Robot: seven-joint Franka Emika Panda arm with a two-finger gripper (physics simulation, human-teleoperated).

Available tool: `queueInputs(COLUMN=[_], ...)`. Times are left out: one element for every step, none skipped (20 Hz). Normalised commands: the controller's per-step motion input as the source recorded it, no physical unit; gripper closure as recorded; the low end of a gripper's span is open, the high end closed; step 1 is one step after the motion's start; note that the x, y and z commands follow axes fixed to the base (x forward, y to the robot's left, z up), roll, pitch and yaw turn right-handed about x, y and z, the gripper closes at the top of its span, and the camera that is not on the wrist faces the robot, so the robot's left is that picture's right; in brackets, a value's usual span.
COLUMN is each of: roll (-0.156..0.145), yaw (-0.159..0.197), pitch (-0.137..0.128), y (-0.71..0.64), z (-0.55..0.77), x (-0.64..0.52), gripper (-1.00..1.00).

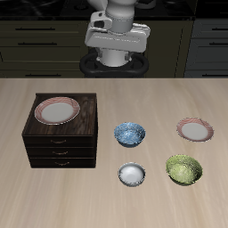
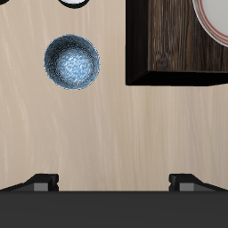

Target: Place the white bowl onto the plate that is on top of the cabinet

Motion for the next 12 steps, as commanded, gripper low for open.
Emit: queueInputs(roll=[0.053,-0.036,0.108,-0.009,0.177,0.0,-0.065,0.123,-0.007,0.208,0.013,0.077], yaw=[-0.064,-0.024,-0.012,-0.059,-0.015,0.0,-0.037,-0.032,0.022,-0.099,0.024,-0.056], pitch=[0.042,-0.002,-0.004,0.019,0.038,0.0,-0.028,-0.015,-0.002,0.035,-0.046,0.029], y=[-0.05,-0.08,0.07,-0.09,0.11,-0.03,-0.08,0.1,-0.01,0.23,0.14,0.14], z=[0.05,0.1,0.07,0.06,0.05,0.01,0.07,0.02,0.01,0.02,0.08,0.01], x=[0.37,0.34,0.37,0.37,0.41,0.03,0.36,0.26,0.29,0.48,0.34,0.38], gripper=[-1.0,-1.0,-1.0,-1.0,-1.0,-1.0,-1.0,-1.0,-1.0,-1.0,-1.0,-1.0])
